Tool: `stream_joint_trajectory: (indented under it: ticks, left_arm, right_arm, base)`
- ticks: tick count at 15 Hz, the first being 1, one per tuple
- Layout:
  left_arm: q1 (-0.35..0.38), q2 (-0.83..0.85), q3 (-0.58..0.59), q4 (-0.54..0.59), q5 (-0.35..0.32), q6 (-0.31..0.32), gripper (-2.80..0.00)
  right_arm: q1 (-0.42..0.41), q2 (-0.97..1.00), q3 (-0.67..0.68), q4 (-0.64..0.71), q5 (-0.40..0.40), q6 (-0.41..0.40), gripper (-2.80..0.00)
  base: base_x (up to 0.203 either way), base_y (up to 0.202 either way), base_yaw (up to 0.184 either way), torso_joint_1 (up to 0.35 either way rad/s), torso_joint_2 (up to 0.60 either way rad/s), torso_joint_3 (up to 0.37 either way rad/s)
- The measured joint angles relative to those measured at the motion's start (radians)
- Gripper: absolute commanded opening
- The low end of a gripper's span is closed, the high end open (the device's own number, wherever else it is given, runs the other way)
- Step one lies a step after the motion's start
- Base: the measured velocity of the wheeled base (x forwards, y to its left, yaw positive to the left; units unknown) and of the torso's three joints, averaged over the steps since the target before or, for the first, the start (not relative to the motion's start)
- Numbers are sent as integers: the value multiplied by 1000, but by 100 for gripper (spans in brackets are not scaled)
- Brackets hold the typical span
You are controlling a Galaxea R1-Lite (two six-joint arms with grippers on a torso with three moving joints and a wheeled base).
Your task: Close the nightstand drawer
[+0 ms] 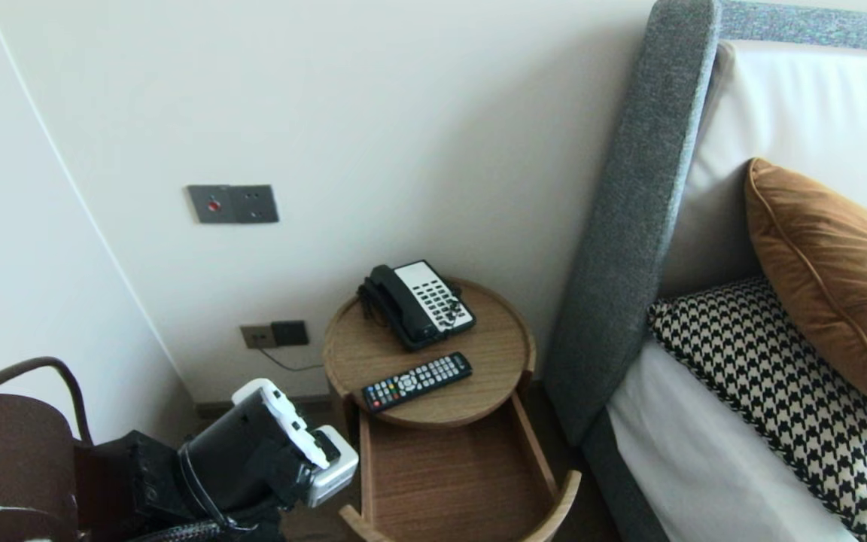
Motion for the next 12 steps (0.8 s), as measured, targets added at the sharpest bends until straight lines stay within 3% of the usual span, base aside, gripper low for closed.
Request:
stream_joint_trajectory:
  ticks: [4, 7, 12]
  left_arm:
    - [0, 54, 81, -148, 0, -12, -280]
    - [0, 127, 95, -243, 1, -77, -280]
    - [-1, 246, 100, -353, 16, -84, -280]
  right_arm:
    - [0, 0, 0, 0, 0, 0, -280]
    - [-1, 0, 0, 0, 0, 0, -280]
    - [0, 0, 0, 0, 0, 0, -280]
  base:
    - [0, 0, 0, 0, 0, 0]
    - [0, 0, 0, 0, 0, 0]
    - [0, 0, 0, 0, 0, 0]
